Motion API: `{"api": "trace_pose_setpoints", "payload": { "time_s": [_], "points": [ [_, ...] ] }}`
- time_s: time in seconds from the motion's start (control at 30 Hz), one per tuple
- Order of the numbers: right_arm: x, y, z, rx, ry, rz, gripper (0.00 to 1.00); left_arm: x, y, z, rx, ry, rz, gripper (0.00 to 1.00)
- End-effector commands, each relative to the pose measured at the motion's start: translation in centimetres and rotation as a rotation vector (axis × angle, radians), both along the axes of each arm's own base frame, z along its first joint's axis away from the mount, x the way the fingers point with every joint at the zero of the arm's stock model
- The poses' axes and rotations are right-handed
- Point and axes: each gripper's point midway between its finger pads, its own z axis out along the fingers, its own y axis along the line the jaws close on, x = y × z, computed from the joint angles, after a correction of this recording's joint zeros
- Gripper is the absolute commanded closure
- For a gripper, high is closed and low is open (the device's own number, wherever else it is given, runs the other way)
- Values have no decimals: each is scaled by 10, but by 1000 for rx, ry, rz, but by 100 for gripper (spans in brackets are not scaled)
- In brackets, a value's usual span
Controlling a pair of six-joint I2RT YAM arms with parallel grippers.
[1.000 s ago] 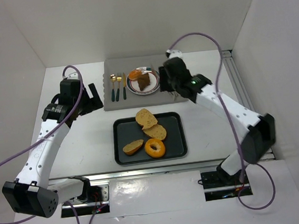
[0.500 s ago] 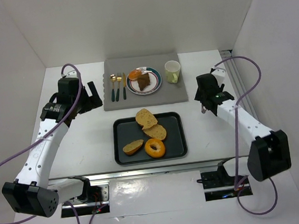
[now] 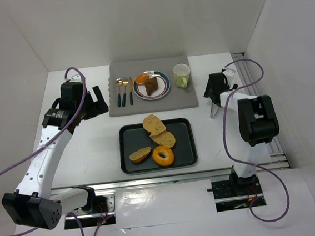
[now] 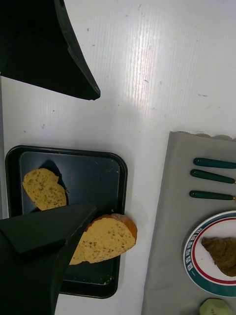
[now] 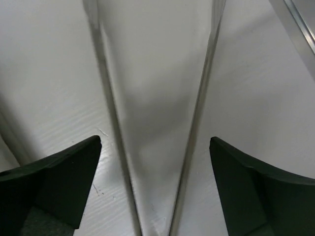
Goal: Place the bread
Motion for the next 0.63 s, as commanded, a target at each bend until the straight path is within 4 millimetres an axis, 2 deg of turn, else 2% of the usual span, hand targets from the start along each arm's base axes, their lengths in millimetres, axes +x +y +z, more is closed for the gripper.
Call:
{"api": "trace_pose_setpoints", "payload": {
  "time_s": [0.0,0.03,0.1,0.17,0.2,0.23,0.3,0.33,0.37,0.4,0.43,0.47,0.53,0.6],
  "points": [
    [35,2,57,4,-131,9,0,-1,1,19,-1,-61,-14,1],
    [38,7,88,9,-193,19,0,-1,1,19,-1,-61,-14,1],
    [32,9,115,3,-211,17,0,-2,2,17,1,-51,-14,1],
    [30,6,165,16,-281,-15,0,0,3,18,8,-52,-5,1],
    [20,10,166,21,-231,-12,0,1,3,23,13,-64,-11,1],
    [16,10,176,21,-229,-12,0,1,5,23,20,-65,-3,1],
    [7,21,194,39,-237,12,0,1,8,26,29,-68,9,1],
    [1,31,194,53,-218,36,0,1,10,26,43,-70,12,1],
    [-7,34,182,63,-186,54,0,1,10,26,43,-70,12,1],
    [-15,37,181,63,-178,63,0,3,12,31,46,-81,19,1],
    [-22,39,171,88,-149,57,0,3,12,31,46,-81,20,1],
    [-31,38,151,88,-96,50,0,3,12,31,54,-81,14,1],
    [-45,41,138,91,-61,65,0,5,11,32,53,-83,14,1],
    [-60,41,107,88,16,70,0,6,10,29,49,-73,6,1]
  ]
}}
